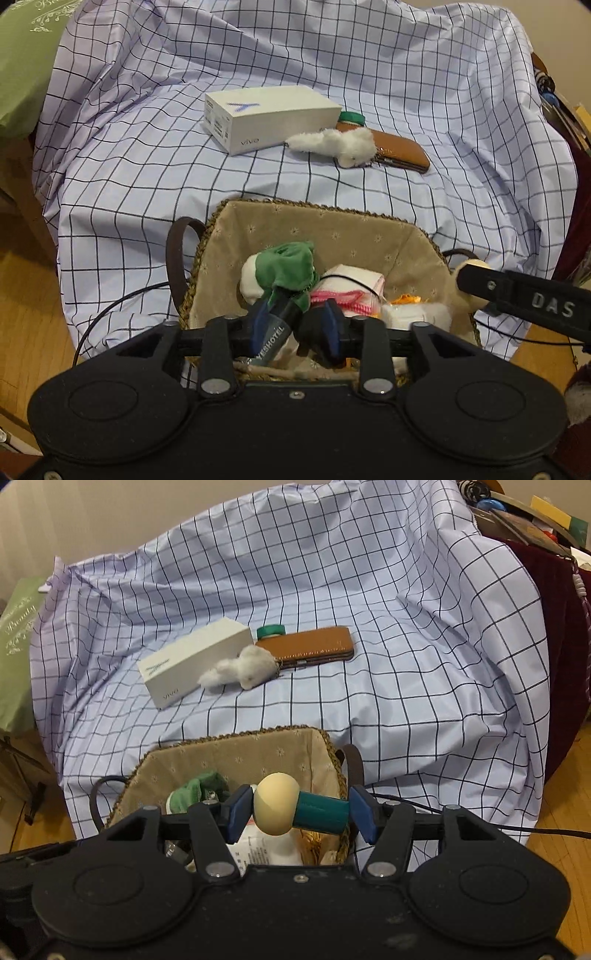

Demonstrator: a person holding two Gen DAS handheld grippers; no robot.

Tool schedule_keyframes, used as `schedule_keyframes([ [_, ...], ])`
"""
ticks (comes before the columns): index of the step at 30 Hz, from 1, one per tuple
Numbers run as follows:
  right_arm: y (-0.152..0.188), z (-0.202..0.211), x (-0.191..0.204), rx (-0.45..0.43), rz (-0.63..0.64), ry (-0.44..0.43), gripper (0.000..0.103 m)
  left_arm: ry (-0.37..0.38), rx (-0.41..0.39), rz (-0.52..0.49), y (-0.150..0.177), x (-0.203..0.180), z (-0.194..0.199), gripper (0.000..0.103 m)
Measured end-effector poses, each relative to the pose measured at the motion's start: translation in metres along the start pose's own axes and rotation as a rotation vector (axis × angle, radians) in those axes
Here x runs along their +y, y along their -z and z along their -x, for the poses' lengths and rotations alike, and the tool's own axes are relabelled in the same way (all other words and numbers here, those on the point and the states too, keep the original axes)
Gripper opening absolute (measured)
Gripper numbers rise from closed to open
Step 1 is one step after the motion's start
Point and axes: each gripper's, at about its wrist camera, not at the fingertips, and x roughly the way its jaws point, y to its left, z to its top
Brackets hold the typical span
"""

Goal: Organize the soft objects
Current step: 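Carry the yellow-capped stick and dark green bottle with both grippers over the basket, then open the right gripper to drop the stick while the left releases the bottle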

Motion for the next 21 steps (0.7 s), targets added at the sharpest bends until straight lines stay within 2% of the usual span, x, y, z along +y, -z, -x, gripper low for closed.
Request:
schedule_keyframes([
  [4,0.001,-0.005,0.0045,0.012,0.01,0.002,0.057,-0.012,-0.005,-0.017,0.0009,-0.0019,0.0009,0.049],
  [8,0.0007,-0.0076,0.0056,0.018,0.013,0.003,0.058,-0.024,-0.011,0.002,0.0002,0.0017,0.002,0.062],
  [21,-0.0011,-0.006,0.0062,-0.003,0.01,-0.004,0.06,-0.024,0.004,0.009,-0.0003,0.0034,-0.0005,0.063],
])
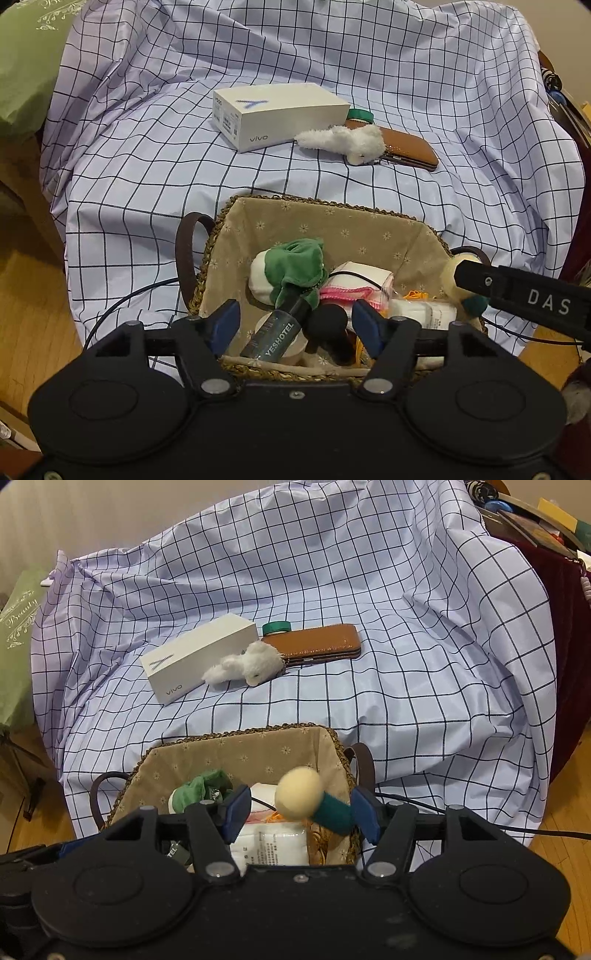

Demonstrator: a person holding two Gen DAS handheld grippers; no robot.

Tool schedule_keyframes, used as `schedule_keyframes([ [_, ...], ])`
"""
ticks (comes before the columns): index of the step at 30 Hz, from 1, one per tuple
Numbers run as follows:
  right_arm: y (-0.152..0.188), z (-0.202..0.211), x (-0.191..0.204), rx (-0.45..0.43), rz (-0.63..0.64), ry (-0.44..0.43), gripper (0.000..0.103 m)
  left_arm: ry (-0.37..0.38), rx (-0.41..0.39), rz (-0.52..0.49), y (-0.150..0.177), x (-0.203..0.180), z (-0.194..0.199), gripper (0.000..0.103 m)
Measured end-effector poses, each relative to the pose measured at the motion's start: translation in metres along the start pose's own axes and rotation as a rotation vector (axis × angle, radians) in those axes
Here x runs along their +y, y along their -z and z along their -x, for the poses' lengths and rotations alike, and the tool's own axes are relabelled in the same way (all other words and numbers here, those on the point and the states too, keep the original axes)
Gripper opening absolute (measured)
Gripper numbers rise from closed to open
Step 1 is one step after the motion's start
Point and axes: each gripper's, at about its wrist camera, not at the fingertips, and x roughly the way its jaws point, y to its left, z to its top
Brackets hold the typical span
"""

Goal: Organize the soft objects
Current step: 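Open the right gripper to drop the stick while the left releases the bottle, then raise both open grippers away from the basket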

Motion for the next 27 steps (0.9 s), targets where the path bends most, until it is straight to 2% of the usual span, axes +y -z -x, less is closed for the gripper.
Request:
schedule_keyframes([
  [27,0.0022,-0.0007,0.0009,0.016,0.012,0.006,0.062,-0.017,-0.003,0.011,-0.0004,0.0027,0.0015,0.063],
])
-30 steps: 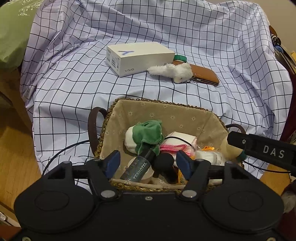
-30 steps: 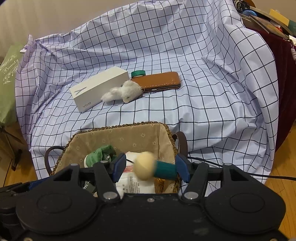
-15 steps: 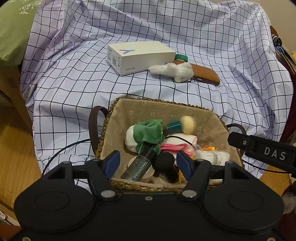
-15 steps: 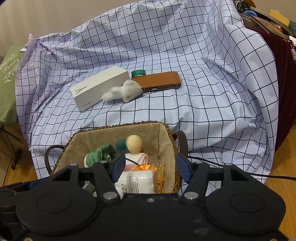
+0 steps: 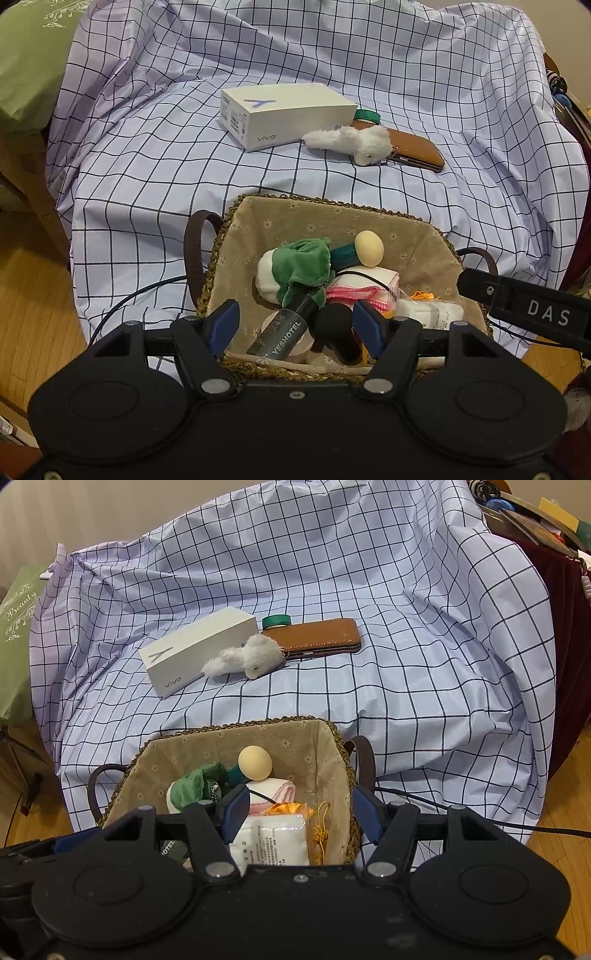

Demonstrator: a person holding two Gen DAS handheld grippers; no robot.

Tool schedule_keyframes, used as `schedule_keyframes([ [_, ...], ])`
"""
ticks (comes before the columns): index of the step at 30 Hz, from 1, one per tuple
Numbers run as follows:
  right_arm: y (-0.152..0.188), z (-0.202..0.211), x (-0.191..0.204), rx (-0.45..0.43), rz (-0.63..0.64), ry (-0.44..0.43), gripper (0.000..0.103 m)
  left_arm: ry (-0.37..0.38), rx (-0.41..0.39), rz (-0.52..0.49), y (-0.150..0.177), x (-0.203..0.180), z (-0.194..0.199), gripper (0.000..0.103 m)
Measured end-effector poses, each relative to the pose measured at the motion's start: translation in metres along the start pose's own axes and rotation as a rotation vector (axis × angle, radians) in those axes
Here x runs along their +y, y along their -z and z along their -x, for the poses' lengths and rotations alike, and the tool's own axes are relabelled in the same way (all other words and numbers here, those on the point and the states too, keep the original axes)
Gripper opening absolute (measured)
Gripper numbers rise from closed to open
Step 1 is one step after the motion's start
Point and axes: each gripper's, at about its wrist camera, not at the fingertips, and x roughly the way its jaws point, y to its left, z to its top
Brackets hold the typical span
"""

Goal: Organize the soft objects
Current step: 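Raise both open grippers away from the basket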

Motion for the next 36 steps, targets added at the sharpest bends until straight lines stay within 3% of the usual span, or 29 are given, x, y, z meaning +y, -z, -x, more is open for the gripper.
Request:
schedule_keyframes([
  [11,0.001,-0.001,0.0,0.004,0.001,0.001,0.063,-0.011,-0.001,0.001,0.0,0.001,0.0,0.064],
  [13,0.001,0.0,0.0,0.005,0.002,0.001,0.063,-0.016,-0.001,0.001,0.0,0.0,0.0,0.072],
  [14,0.001,-0.001,0.0,0.005,0.002,0.0,0.063,-0.021,-0.005,-0.001,-0.001,0.0,0.001,0.081],
  [19,0.002,-0.001,0.0,0.006,0.002,0.0,0.064,-0.052,-0.058,-0.017,-0.003,-0.001,0.01,0.084],
  [21,0.002,-0.001,-0.001,0.005,0.002,0.0,0.064,-0.07,-0.077,-0.023,-0.004,-0.001,0.013,0.091],
  [27,0.0,0.0,-0.006,-0.009,-0.008,0.004,0.065,-0.126,-0.133,-0.019,-0.008,0.0,0.021,0.099],
  [33,-0.002,0.005,-0.009,-0.063,-0.002,0.015,0.072,-0.144,-0.155,0.0,-0.013,0.003,0.022,0.099],
  [36,-0.006,0.008,-0.012,-0.107,-0.003,0.027,0.081,-0.151,-0.162,-0.006,-0.017,0.0,0.022,0.099],
])
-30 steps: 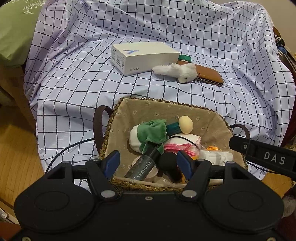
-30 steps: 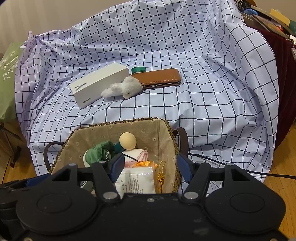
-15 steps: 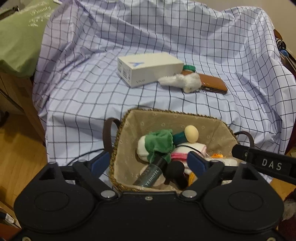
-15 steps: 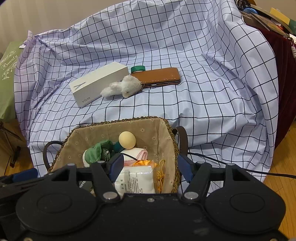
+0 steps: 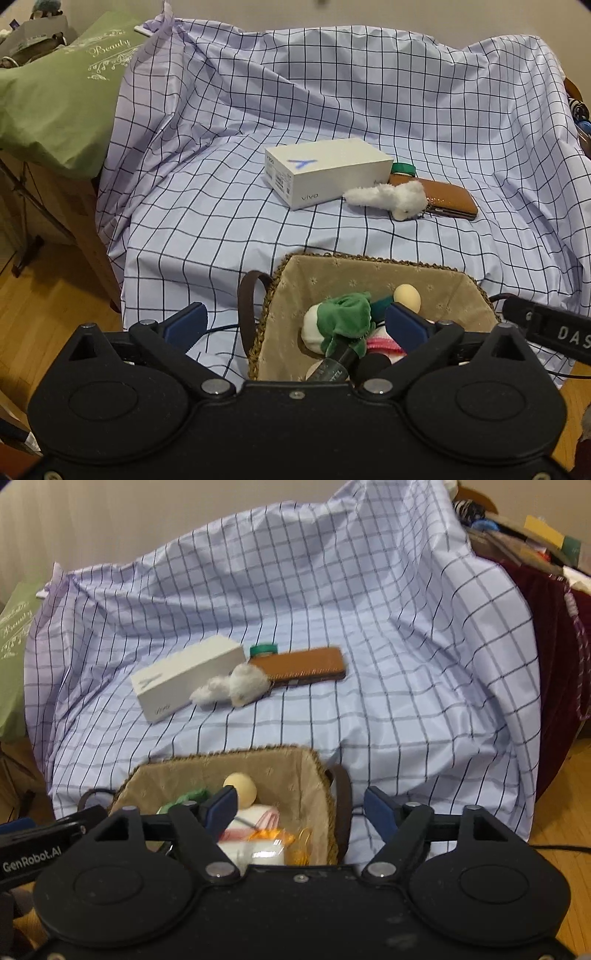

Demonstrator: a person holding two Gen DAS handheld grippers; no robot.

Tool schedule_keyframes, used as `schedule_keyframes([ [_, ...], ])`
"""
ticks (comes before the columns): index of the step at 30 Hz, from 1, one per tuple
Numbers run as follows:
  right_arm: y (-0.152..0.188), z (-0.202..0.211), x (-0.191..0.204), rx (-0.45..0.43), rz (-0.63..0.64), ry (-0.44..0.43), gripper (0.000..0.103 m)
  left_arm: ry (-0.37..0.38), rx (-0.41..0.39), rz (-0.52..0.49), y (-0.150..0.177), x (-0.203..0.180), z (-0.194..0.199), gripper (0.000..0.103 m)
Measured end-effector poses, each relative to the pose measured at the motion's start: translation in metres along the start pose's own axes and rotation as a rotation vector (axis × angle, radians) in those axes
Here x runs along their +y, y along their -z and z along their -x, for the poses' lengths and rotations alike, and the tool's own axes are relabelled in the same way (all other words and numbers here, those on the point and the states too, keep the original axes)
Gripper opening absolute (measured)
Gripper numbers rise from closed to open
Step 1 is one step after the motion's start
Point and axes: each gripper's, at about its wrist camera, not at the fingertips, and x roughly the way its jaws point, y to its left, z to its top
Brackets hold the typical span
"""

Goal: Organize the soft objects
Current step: 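Raise both open grippers away from the basket, then move the right gripper to the green tape roll while the left approaches the white plush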

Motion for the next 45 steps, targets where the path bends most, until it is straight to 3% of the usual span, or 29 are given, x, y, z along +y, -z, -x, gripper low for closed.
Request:
schedule_keyframes([
  [8,-0.015,-0.003,-0.005,-0.129,-0.015,0.055,0.098,0.048,0.023,-0.014,-0.01,-0.01,-0.015,0.099],
  [10,-0.02,-0.007,-0.006,-0.141,-0.025,0.062,0.098,0.047,0.041,-0.023,-0.012,-0.013,-0.022,0.099],
  [26,-0.072,-0.086,-0.005,0.008,-0.027,0.058,0.097,0.076,0.13,-0.053,-0.056,-0.028,-0.087,0.099],
  [45,-0.173,-0.198,0.037,0.004,0.141,0.027,0.09,0.07,0.232,-0.054,-0.093,-0.043,-0.179,0.099],
])
